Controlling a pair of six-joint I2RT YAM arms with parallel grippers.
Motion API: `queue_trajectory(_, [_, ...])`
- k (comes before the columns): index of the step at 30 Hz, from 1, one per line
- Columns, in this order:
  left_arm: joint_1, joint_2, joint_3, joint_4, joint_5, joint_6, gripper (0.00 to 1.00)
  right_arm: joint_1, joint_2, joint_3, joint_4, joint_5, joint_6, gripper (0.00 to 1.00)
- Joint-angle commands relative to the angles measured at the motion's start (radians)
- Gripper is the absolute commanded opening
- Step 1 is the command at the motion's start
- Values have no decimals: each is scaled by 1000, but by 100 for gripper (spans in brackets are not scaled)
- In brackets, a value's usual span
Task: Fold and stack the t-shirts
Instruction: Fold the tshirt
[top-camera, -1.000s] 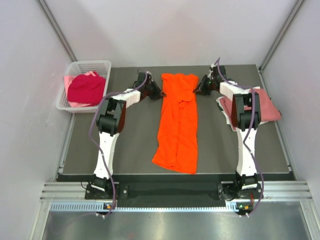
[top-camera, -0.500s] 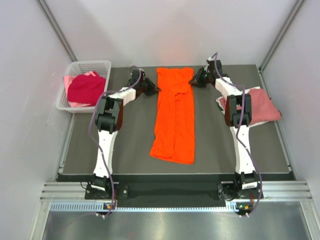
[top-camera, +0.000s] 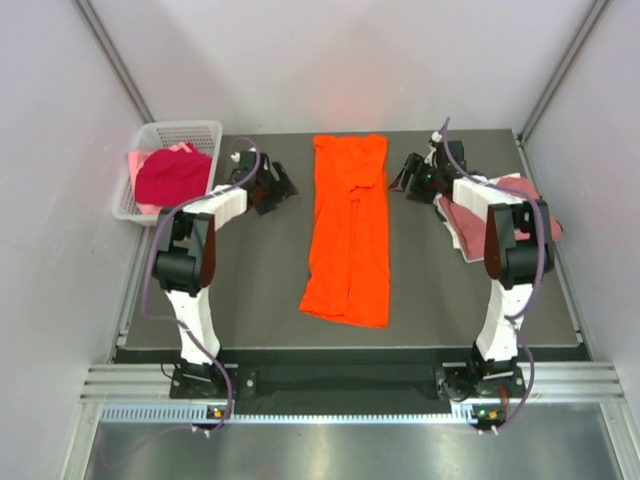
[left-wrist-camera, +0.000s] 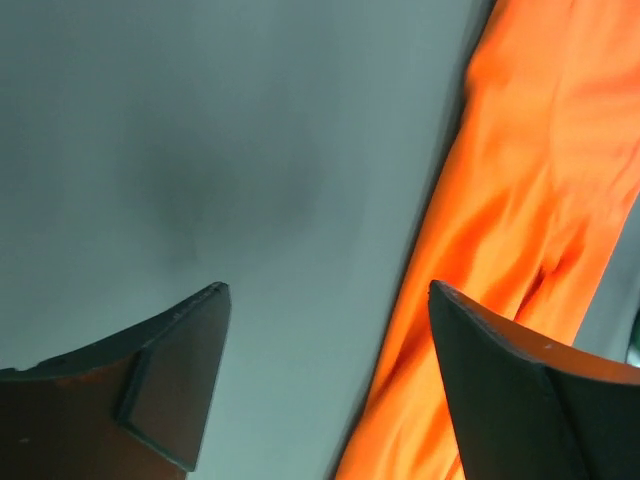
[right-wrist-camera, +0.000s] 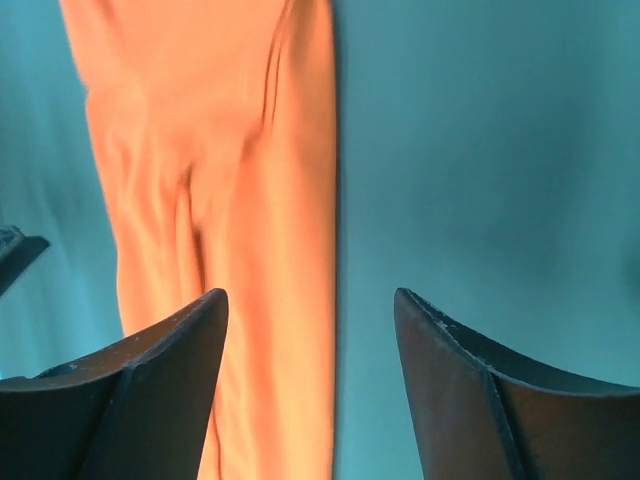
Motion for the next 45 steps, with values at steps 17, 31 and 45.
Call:
queue_trajectory(17, [-35, -916, -851, -239, 163, 83, 77, 340, -1004, -1038, -63, 230, 241, 52])
queue_trajectory(31, [-201, -1017, -986, -186, 220, -78, 71, 656, -963, -1081, -28, 277, 448, 43])
queue_trajectory(45, [-233, -918, -1008, -32, 214, -129, 70, 653, -1027, -1113, -20, 340, 469, 54])
